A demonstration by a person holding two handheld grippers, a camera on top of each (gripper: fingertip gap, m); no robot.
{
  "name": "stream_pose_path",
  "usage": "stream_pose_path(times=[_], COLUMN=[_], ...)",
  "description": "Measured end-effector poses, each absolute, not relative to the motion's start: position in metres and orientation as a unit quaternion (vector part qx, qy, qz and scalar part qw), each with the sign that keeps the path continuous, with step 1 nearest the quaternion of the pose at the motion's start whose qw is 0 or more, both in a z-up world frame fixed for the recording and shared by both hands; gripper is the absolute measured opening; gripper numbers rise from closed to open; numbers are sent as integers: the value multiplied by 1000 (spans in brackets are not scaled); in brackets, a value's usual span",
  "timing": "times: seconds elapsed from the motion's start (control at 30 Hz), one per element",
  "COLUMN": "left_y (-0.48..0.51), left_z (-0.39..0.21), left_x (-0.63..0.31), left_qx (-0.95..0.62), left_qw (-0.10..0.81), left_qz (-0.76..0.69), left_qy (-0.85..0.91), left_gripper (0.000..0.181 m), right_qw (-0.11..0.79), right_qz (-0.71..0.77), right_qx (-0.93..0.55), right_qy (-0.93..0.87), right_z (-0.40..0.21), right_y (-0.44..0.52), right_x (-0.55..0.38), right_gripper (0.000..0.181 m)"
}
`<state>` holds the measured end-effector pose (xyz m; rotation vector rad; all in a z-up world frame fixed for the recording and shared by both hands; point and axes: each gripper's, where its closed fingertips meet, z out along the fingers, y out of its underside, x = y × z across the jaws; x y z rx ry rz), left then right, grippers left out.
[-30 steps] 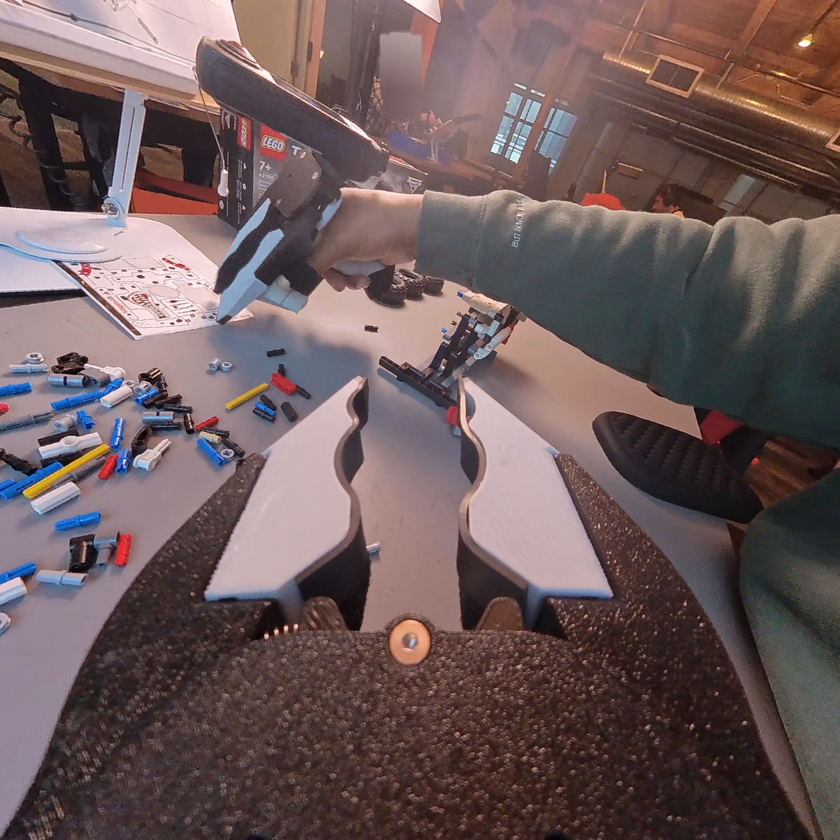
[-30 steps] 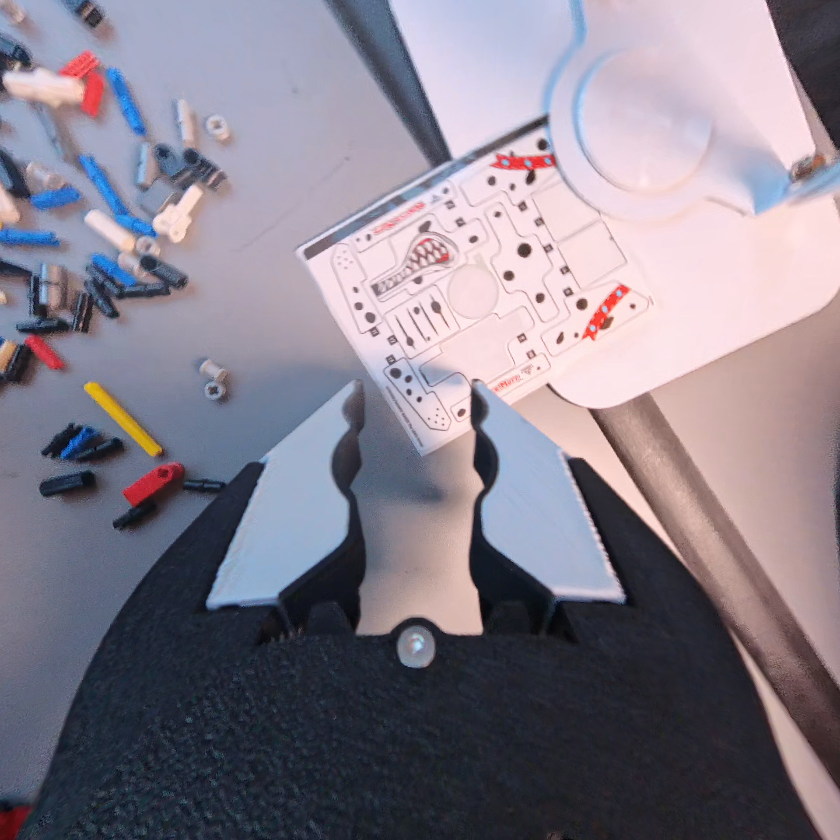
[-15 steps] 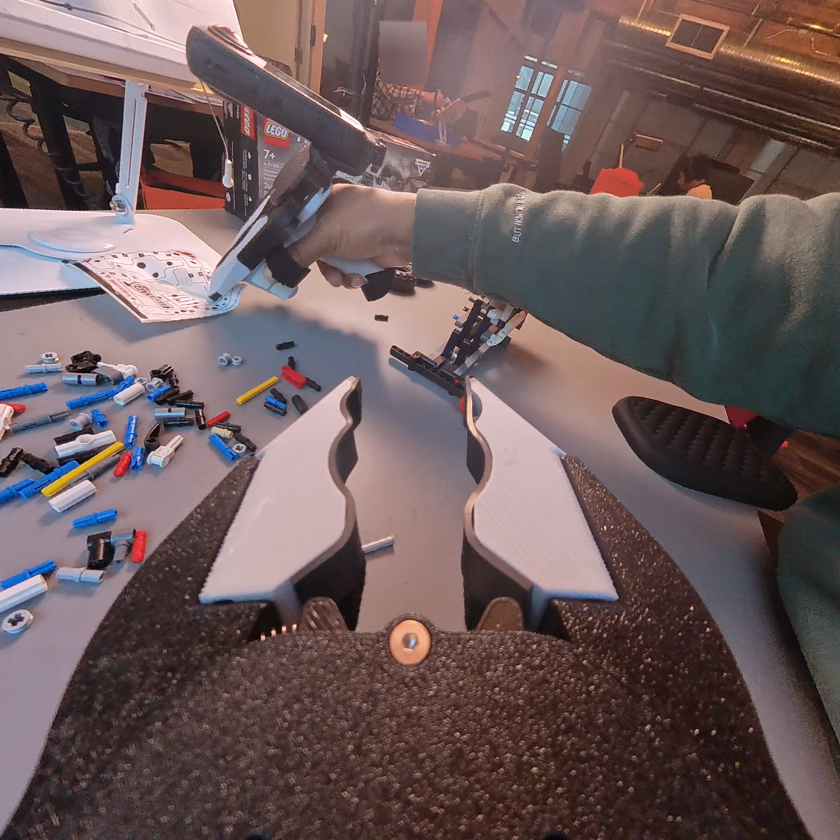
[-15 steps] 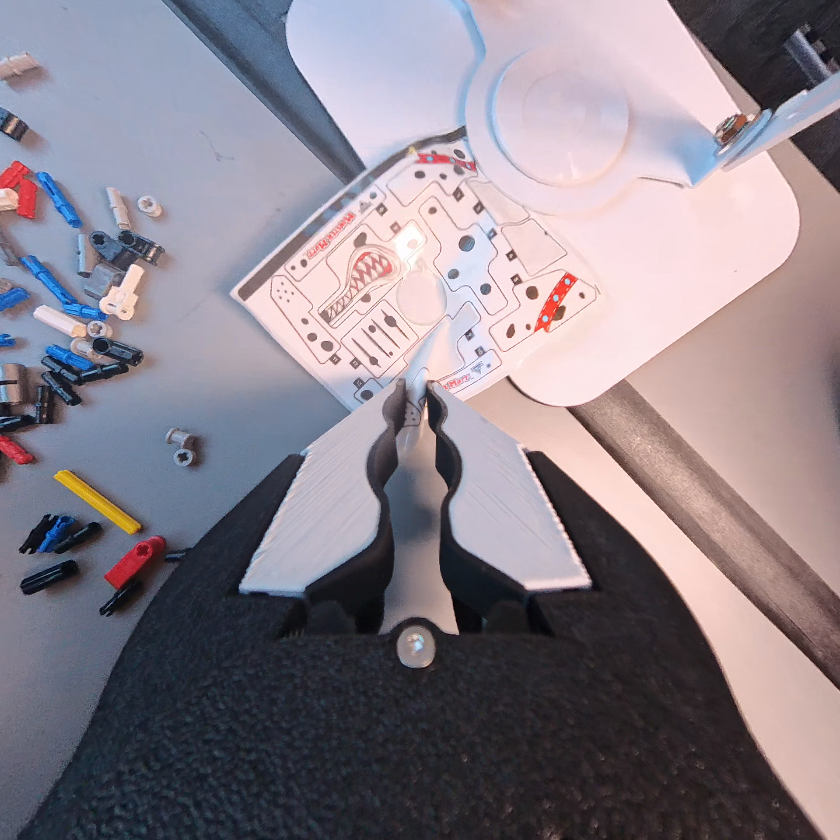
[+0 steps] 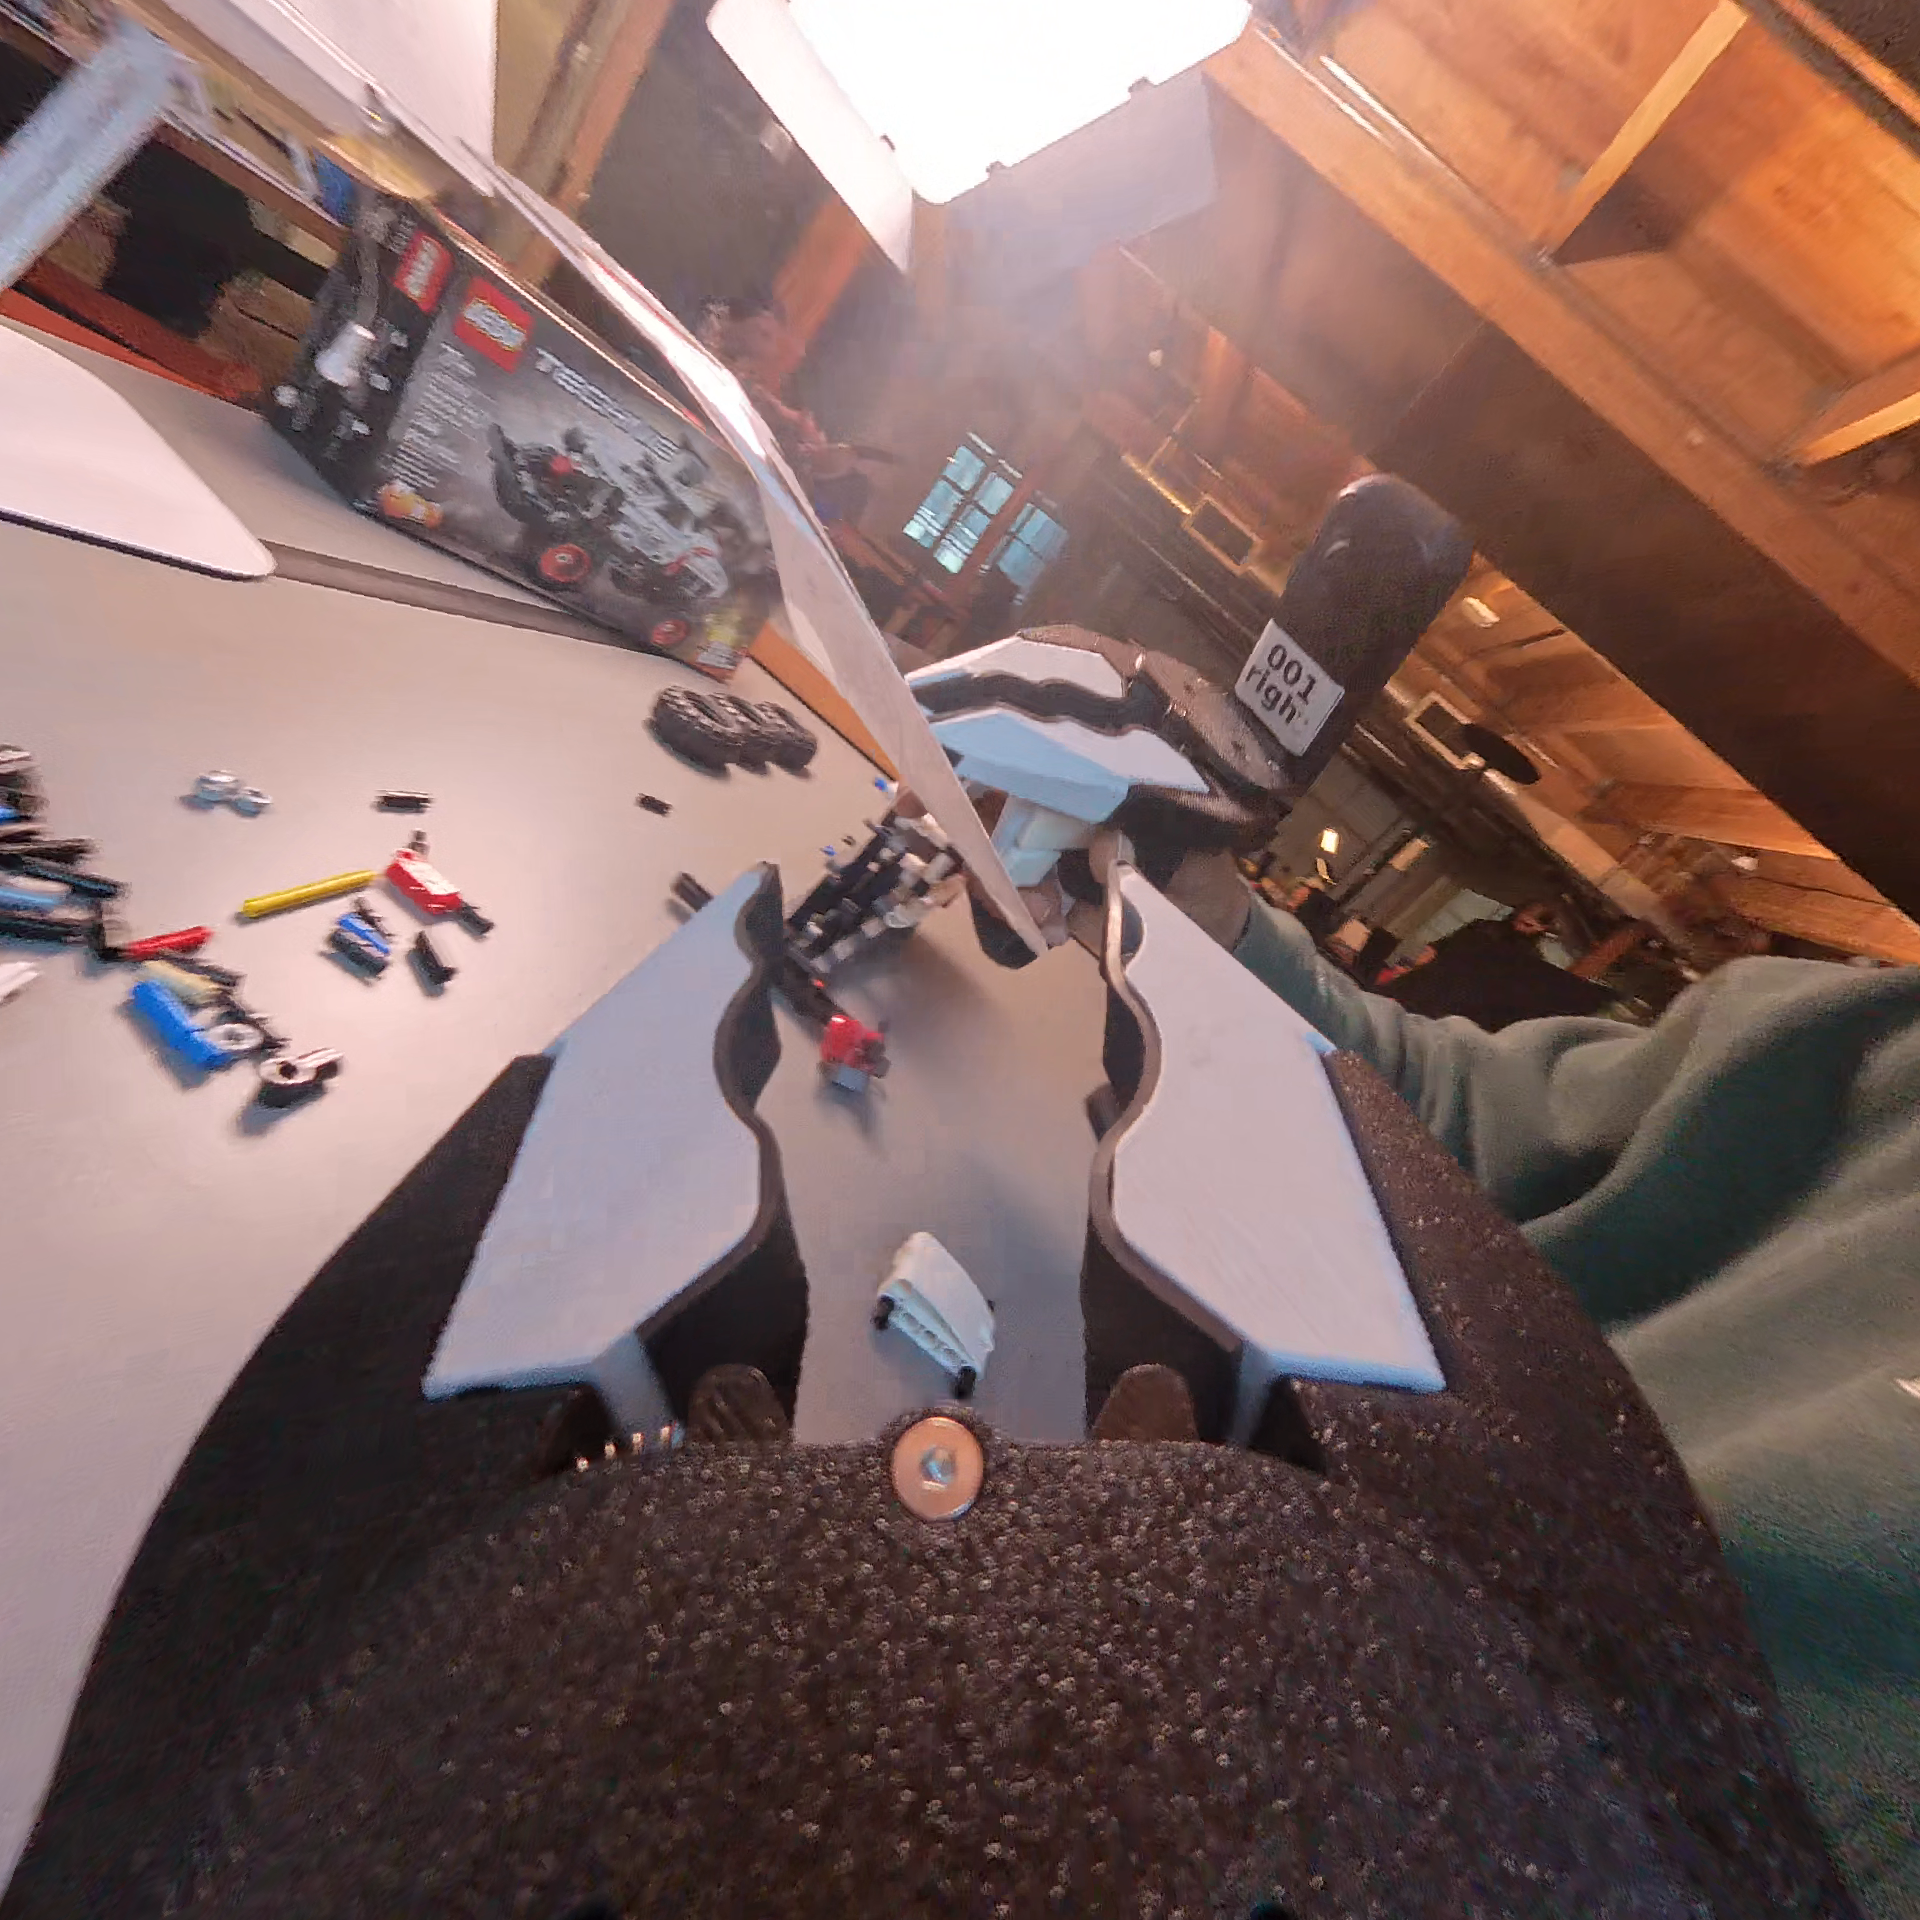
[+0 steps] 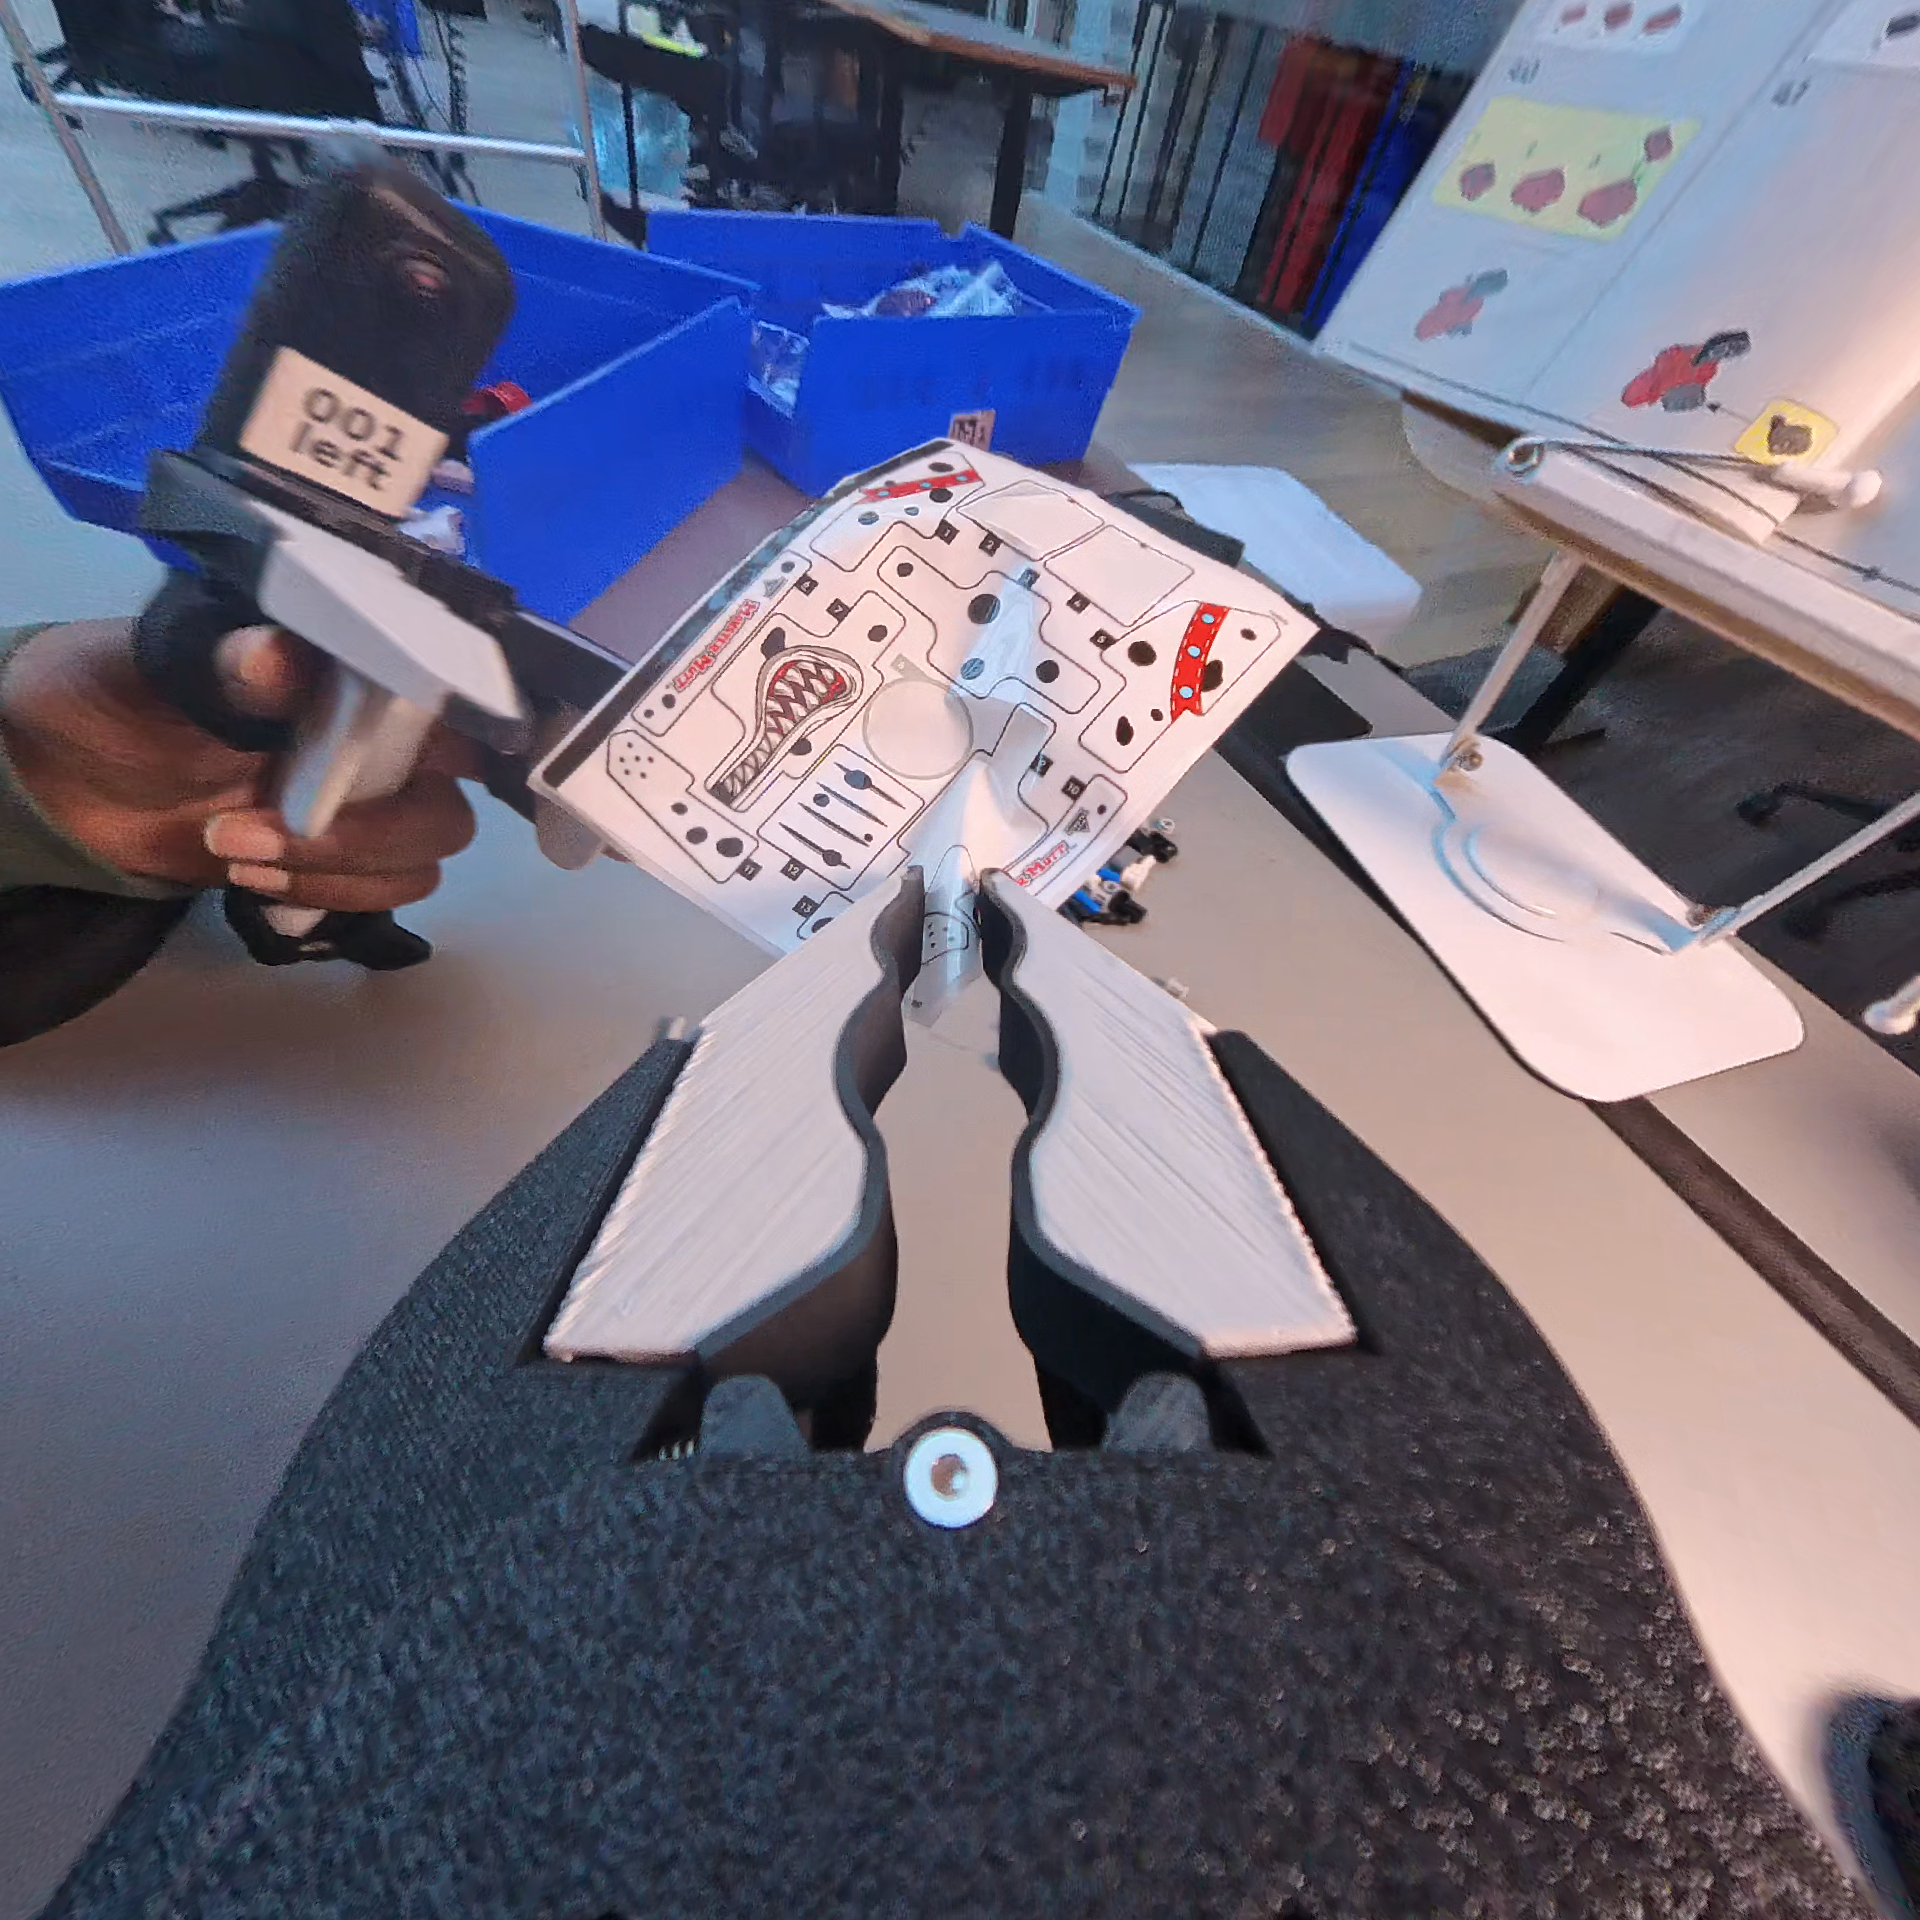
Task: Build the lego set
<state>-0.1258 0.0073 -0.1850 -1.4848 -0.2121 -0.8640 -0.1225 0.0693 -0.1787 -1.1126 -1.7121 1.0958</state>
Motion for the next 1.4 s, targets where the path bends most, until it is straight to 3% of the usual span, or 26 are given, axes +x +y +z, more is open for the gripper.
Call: stream_pose_path(times=[0.17,0.2,0.27,0.3,0.5,0.57,0.77,1.23,1.4], left_y=[4,4,4,5,9,10,13,12,5], left_z=[-181,-182,-185,-186,-193,-194,-199,-210,-208], left_x=[-79,-74,-73,-74,-76,-75,-76,-47,-32], left_qx=[-647,-649,-655,-655,-671,-678,-706,-745,-738], left_qw=[625,621,612,610,595,594,598,572,567], left_qz=[-438,-439,-444,-446,-441,-431,-381,-331,-341], left_qy=[-19,-11,-12,-17,-26,-25,-4,86,133], left_gripper=[1,0,0,0,0,0,0,0,1], right_qw=[421,419,413,419,528,569,600,529,444], right_qz=[448,451,453,454,317,256,277,255,337], right_qx=[-444,-448,-443,-422,-216,-193,-204,-155,-191], right_qy=[-652,-649,-654,-663,-758,-758,-723,-794,-808], right_z=[-182,-182,-179,-173,-167,-168,-141,-215,-230], right_y=[47,49,54,52,21,27,37,14,0], right_x=[-89,-84,-78,-75,-63,-66,-55,-65,-56], right_gripper=[3,8,33,37,44,47,50,53,35])
